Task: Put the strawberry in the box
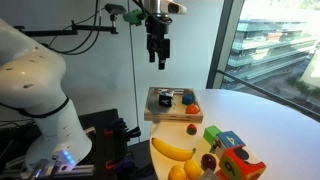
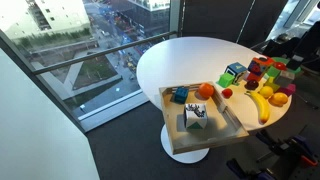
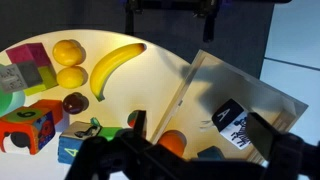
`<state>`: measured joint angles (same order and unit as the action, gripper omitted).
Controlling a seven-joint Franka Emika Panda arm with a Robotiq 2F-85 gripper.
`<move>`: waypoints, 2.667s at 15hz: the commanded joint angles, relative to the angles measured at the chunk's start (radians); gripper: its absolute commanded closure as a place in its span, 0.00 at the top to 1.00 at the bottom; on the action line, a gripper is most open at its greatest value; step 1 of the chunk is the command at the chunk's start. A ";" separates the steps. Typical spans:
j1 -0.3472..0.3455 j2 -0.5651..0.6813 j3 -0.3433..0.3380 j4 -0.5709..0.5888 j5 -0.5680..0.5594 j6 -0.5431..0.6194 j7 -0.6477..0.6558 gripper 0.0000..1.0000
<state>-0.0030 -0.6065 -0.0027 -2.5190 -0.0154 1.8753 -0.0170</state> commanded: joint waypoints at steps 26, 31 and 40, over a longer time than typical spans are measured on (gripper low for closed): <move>-0.018 0.037 -0.021 0.000 -0.024 0.013 -0.012 1.00; -0.033 0.080 -0.048 -0.014 -0.047 0.082 -0.045 1.00; -0.047 0.241 -0.099 -0.013 -0.089 0.266 -0.149 1.00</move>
<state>-0.0338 -0.4262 -0.0895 -2.5487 -0.0781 2.1015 -0.1204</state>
